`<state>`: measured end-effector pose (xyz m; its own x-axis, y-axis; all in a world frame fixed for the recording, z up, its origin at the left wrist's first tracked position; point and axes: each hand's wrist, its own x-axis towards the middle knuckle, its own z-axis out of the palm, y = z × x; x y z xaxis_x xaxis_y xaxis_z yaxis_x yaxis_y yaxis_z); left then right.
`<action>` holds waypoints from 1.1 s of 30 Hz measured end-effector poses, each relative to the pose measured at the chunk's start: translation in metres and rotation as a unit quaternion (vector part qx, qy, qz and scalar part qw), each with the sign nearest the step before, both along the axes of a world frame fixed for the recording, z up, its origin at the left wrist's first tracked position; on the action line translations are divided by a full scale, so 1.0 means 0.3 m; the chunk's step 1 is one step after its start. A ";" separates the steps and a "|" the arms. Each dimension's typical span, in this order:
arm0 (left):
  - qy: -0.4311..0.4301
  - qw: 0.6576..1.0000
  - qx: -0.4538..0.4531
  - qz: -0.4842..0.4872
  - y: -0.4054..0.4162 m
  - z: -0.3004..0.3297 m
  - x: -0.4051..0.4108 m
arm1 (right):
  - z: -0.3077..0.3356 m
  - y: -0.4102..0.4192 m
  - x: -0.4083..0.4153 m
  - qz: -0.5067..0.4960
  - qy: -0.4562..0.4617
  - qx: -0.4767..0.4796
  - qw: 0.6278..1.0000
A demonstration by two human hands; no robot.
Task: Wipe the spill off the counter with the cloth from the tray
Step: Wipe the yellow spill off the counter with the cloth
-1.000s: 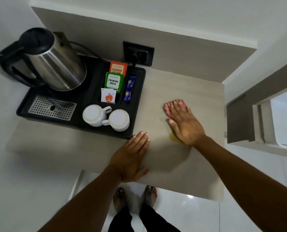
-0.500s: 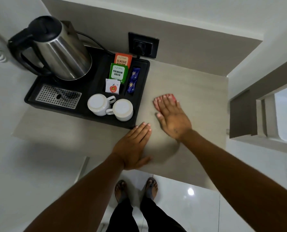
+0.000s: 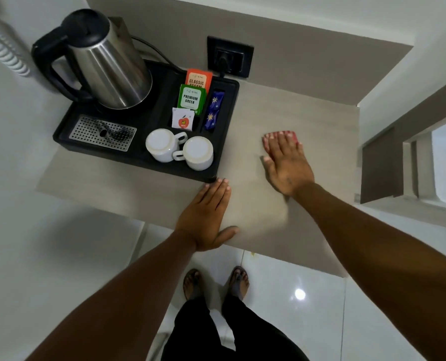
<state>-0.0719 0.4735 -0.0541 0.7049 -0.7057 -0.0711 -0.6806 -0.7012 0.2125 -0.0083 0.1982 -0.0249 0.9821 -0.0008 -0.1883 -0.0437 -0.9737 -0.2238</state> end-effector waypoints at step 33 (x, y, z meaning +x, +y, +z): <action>0.000 0.991 0.086 -0.100 0.132 0.023 0.010 | 0.000 0.014 -0.616 -0.250 0.021 0.009 0.968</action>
<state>-0.0688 0.5131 -0.0471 0.5517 -0.8091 -0.2025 -0.8101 -0.5775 0.1005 -0.1931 0.2026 -0.0250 0.8515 -0.4698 -0.2330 -0.5176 -0.8244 -0.2292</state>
